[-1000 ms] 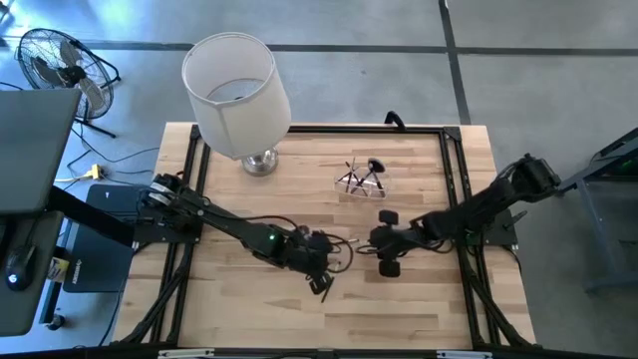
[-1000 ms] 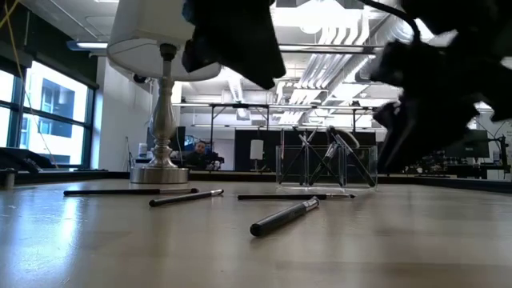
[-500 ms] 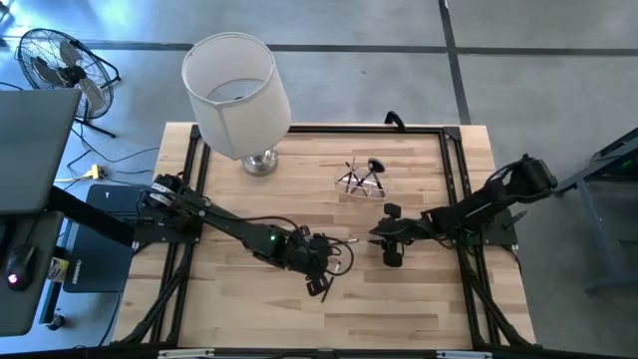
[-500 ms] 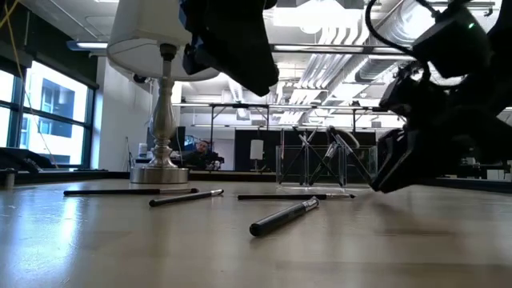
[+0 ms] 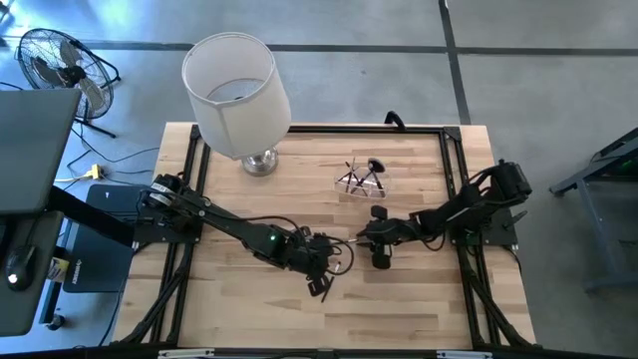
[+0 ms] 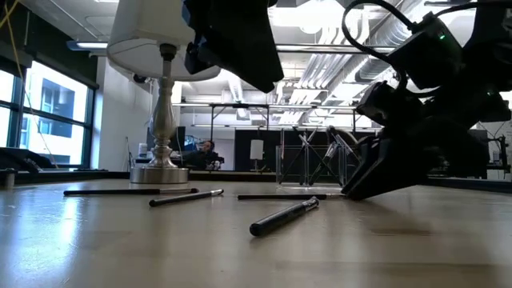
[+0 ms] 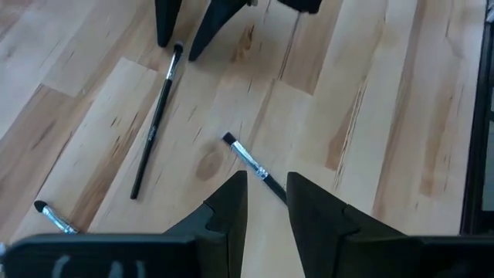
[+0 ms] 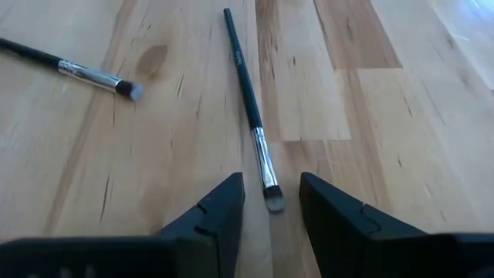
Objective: Pick & Place Makeup Supplies
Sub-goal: Put the makeup brush into the transparent organizer
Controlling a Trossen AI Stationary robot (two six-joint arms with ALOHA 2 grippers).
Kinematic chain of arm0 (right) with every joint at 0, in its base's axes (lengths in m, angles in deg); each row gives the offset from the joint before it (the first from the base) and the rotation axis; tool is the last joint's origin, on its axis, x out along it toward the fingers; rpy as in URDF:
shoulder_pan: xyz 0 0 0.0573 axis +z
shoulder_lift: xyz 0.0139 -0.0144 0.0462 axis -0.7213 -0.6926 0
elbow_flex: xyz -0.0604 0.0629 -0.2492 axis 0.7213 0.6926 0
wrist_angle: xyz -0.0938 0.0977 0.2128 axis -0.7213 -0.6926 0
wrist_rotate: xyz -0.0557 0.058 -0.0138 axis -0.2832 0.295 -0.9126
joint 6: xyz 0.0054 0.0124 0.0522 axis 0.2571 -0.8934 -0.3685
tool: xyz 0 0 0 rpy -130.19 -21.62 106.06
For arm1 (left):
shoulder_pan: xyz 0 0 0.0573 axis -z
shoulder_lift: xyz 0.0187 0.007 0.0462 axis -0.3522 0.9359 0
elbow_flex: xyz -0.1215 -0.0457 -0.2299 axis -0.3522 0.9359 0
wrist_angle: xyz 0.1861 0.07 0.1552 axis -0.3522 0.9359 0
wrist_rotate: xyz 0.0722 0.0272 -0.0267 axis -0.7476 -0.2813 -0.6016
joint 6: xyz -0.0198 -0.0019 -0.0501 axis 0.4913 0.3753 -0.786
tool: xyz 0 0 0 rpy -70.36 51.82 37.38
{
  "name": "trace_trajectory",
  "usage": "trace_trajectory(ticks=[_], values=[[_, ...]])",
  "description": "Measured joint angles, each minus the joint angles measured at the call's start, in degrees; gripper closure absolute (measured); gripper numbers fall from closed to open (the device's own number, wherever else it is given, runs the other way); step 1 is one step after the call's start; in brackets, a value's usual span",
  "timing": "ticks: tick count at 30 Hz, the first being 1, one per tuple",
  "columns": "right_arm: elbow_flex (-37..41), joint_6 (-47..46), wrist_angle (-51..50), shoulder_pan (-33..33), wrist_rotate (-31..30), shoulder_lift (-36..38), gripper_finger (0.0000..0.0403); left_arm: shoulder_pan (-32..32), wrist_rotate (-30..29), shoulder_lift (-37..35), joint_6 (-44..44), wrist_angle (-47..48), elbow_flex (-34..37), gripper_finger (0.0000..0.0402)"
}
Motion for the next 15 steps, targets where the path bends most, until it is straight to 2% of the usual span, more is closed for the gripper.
trace_trajectory(ticks=[4,9,15], values=[[0.08,-0.14,-1.55,-0.71,1.13,-0.02,0.0311,0.00,-0.03,0.00,-1.19,0.08,0.00,0.0310],[0.00,-0.22,-2.45,-0.82,1.90,0.00,0.0390,0.00,-1.64,-0.02,-1.19,0.09,0.01,0.0310],[0.13,-1.80,-1.70,-0.81,1.95,-0.09,0.0398,-0.02,-7.12,-0.02,1.36,0.05,0.02,0.0310]])
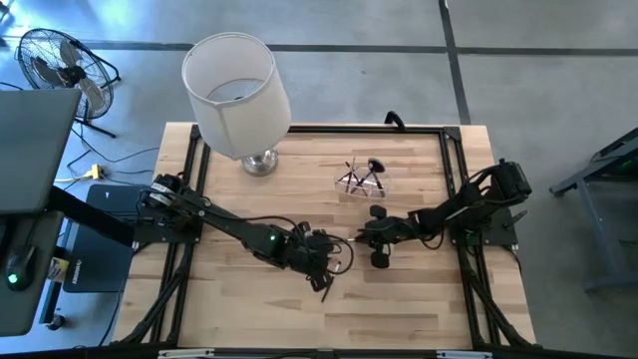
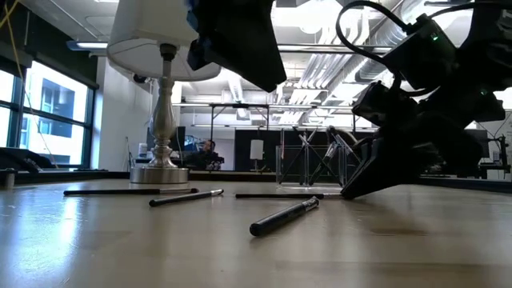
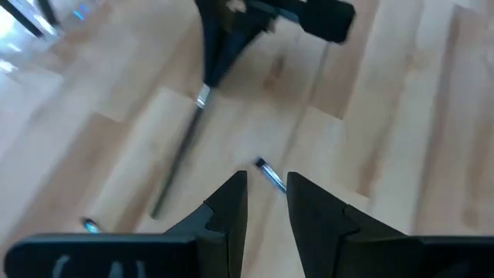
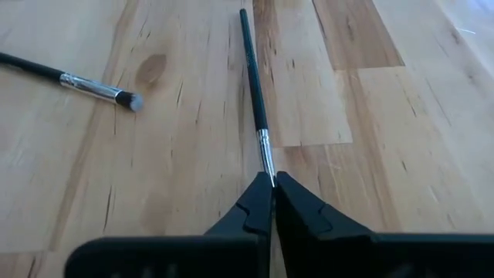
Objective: Pick & Place Makeup Supplies
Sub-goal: Put the makeup brush into the transparent organizer
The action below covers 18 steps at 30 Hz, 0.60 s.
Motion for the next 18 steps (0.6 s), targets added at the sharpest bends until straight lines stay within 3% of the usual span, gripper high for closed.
trace_trajectory(ticks=[7,13,18], values=[[0.26,-1.67,1.58,0.06,0.19,0.73,0.0400,-0.46,-5.12,-0.02,3.69,0.00,0.00,0.0310],[0.50,-0.22,-0.76,0.10,-0.82,5.87,0.0402,-2.87,-3.15,-0.02,4.02,0.33,0.00,0.0309],[0.38,0.39,-4.43,0.10,-1.48,9.13,0.0402,-5.49,-1.35,-0.03,9.60,-0.11,0.04,0.0309]])
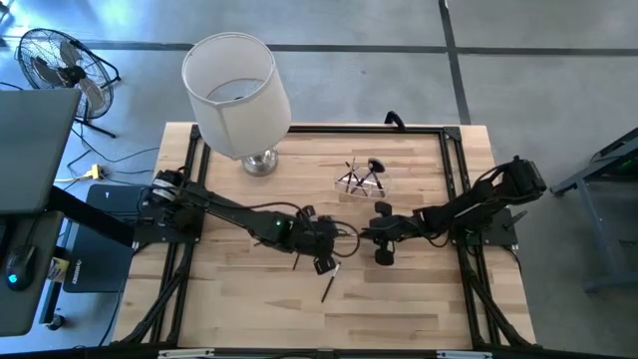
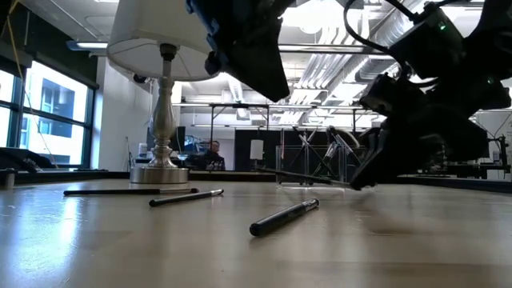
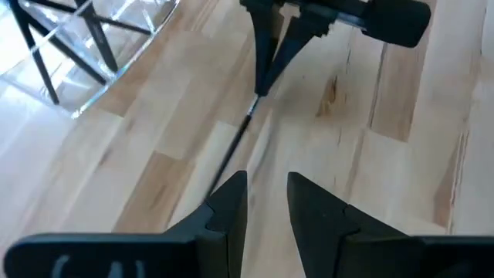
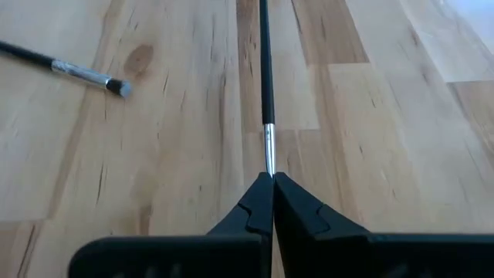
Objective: Pick & Place Makeup Supplies
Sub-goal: Put the makeup brush into the transparent organizer
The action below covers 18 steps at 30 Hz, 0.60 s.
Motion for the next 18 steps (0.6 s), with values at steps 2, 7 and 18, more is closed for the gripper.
trace_trajectory(ticks=[2,7,18], values=[[0.01,0.01,-0.06,0.00,0.10,0.07,0.0402,-1.41,1.66,1.10,1.38,-0.96,-0.12,0.0309],[-0.03,-0.01,-0.61,0.00,0.83,-0.21,0.0402,-4.01,6.27,2.83,4.50,-1.83,-0.11,0.0309],[-0.10,0.03,-0.80,0.00,1.66,-0.21,0.0402,-5.76,10.90,6.34,10.52,-3.28,-0.18,0.0309]])
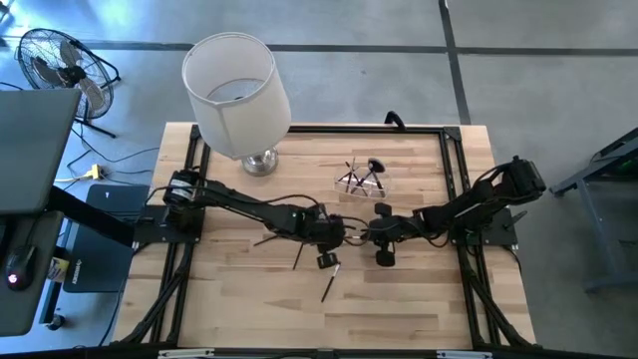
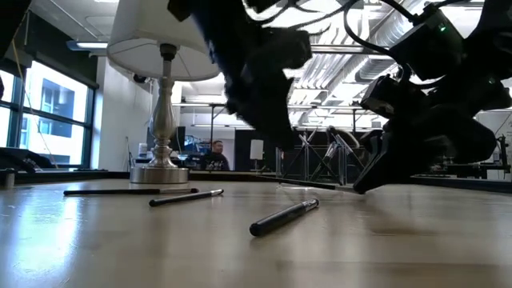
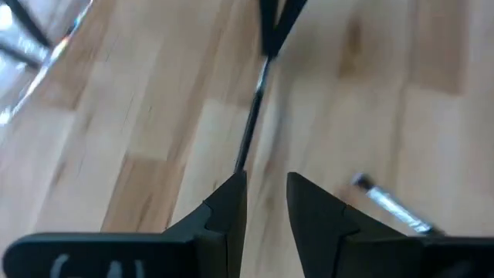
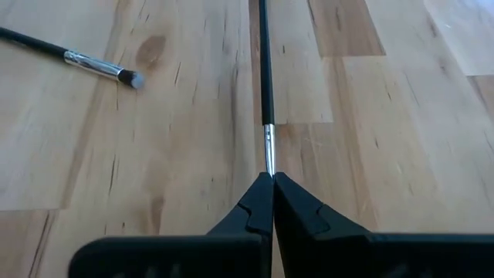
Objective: Pick & Place Makeup Supplies
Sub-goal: Put the makeup brush into the transparent organizer
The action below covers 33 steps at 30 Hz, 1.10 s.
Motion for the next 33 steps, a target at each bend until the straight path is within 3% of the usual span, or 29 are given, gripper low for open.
trace_trajectory(ticks=[14,33], values=[[-0.03,1.51,2.33,0.11,4.36,0.07,0.0402,-0.76,4.40,4.85,2.26,-0.05,-4.34,0.0309],[-0.04,1.44,2.38,2.34,4.36,0.09,0.0403,-0.72,7.10,9.27,2.83,0.99,-4.32,0.0309]])
